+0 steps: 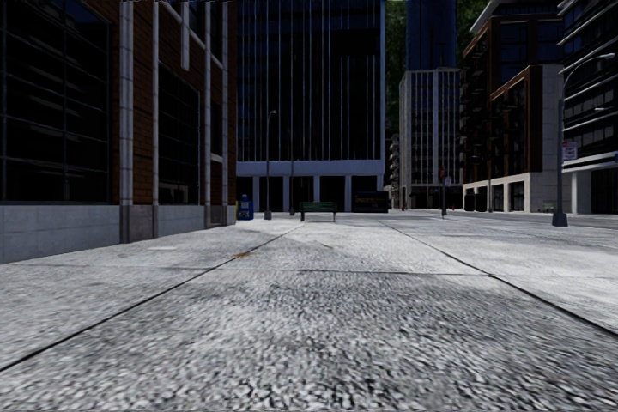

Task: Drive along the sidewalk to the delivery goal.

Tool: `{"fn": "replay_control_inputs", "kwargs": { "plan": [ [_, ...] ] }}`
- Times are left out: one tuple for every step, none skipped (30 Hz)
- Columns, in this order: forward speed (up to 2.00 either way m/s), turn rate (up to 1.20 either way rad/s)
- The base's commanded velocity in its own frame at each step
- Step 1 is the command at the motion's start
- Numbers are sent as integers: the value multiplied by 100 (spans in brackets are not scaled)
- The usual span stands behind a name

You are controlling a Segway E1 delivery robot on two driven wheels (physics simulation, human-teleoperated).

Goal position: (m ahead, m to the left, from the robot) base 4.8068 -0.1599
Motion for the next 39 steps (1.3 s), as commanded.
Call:
{"fn": "replay_control_inputs", "kwargs": {
  "plan": [
    [200, -6],
    [200, -6],
    [200, 0],
    [200, 0],
    [200, 0],
    [200, 0],
    [200, 0],
    [200, 0],
    [200, 0],
    [200, 0],
    [200, 0],
    [200, 0],
    [200, 0],
    [200, 0],
    [200, 0],
    [200, 0],
    [200, 0],
    [200, 0],
    [200, 0],
    [200, 0],
    [200, 0],
    [200, 0],
    [200, 0],
    [200, 0],
    [200, 0],
    [200, 0],
    [200, 0],
    [200, 0],
    [200, 0],
    [200, 0],
    [200, 0],
    [200, 0],
    [200, 0],
    [200, 0],
    [200, 0],
    [200, 0],
    [200, 0],
    [200, 0],
    [200, 0]
  ]
}}
